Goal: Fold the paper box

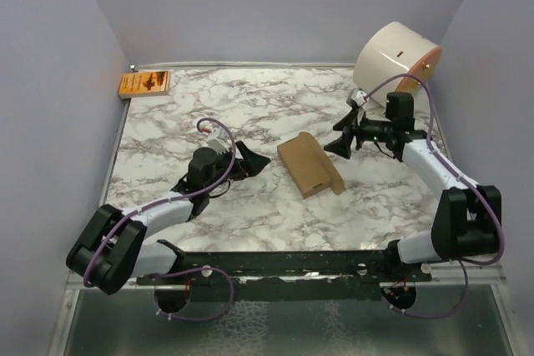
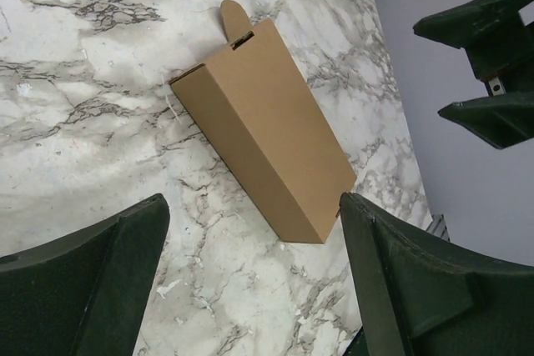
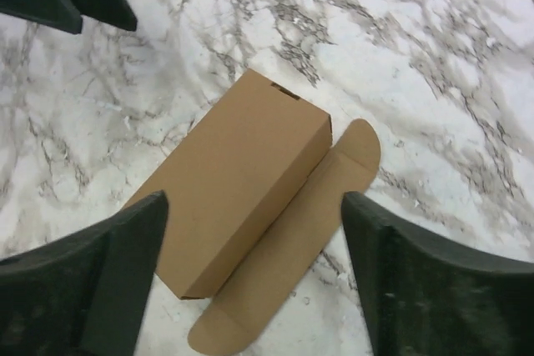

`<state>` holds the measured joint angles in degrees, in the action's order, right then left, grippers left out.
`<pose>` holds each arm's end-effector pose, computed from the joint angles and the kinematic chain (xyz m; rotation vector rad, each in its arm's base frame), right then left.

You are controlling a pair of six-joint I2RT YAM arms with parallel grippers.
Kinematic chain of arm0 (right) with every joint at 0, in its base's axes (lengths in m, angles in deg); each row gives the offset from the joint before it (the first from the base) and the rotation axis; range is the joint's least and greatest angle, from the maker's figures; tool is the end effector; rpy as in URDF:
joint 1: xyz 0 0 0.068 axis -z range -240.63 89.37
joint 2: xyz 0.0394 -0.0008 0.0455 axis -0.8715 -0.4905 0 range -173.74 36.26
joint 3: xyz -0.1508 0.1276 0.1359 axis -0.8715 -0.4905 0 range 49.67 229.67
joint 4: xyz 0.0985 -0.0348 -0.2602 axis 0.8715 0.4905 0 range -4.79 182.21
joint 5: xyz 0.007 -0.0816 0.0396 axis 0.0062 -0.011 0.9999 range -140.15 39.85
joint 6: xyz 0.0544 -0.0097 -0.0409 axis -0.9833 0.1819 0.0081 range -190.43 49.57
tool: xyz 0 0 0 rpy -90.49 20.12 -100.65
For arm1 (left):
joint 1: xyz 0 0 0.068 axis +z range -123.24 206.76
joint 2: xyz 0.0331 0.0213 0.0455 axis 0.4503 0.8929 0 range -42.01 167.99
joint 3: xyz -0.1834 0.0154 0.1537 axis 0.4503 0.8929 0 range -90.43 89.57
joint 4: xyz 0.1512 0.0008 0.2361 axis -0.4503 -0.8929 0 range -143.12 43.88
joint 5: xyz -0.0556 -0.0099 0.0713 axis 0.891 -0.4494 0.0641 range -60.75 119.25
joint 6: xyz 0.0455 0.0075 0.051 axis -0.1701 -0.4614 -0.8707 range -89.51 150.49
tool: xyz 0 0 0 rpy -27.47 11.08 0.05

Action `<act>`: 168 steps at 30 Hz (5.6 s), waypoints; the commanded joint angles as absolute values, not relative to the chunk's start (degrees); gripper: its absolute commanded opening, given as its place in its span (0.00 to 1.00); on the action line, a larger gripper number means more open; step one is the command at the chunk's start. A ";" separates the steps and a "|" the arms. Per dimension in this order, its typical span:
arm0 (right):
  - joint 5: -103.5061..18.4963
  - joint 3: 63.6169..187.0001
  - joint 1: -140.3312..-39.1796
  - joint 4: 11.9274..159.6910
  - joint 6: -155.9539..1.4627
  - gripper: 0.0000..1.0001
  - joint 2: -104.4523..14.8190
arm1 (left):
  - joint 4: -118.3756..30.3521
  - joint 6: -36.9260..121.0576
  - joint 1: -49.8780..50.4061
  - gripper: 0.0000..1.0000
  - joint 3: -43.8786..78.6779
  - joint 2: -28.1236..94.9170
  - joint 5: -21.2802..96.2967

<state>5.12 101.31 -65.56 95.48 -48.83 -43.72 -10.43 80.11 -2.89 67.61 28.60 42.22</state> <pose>0.3195 0.0734 0.2007 -0.9409 1.8148 0.8885 0.2448 -0.1537 0.1421 -0.1642 1.9495 -1.1599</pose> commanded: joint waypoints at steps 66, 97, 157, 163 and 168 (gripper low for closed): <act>6.59 98.93 -82.25 111.97 -23.85 0.01 -52.84 | -22.61 65.16 0.44 0.65 51.35 40.83 50.42; 0.29 105.99 -84.97 119.50 -23.41 0.13 -57.50 | -42.36 52.84 -6.20 0.66 43.94 42.76 35.36; 5.05 124.81 -70.47 109.39 -47.40 0.29 -83.79 | -37.22 52.85 -0.74 0.76 29.25 62.85 52.22; 6.85 124.26 -70.47 109.40 -46.28 0.22 -82.87 | -38.47 52.29 -0.72 0.74 28.13 63.67 52.05; 6.99 122.89 -70.47 108.57 -45.84 0.16 -81.21 | -39.75 51.63 -0.75 0.73 26.99 64.36 51.60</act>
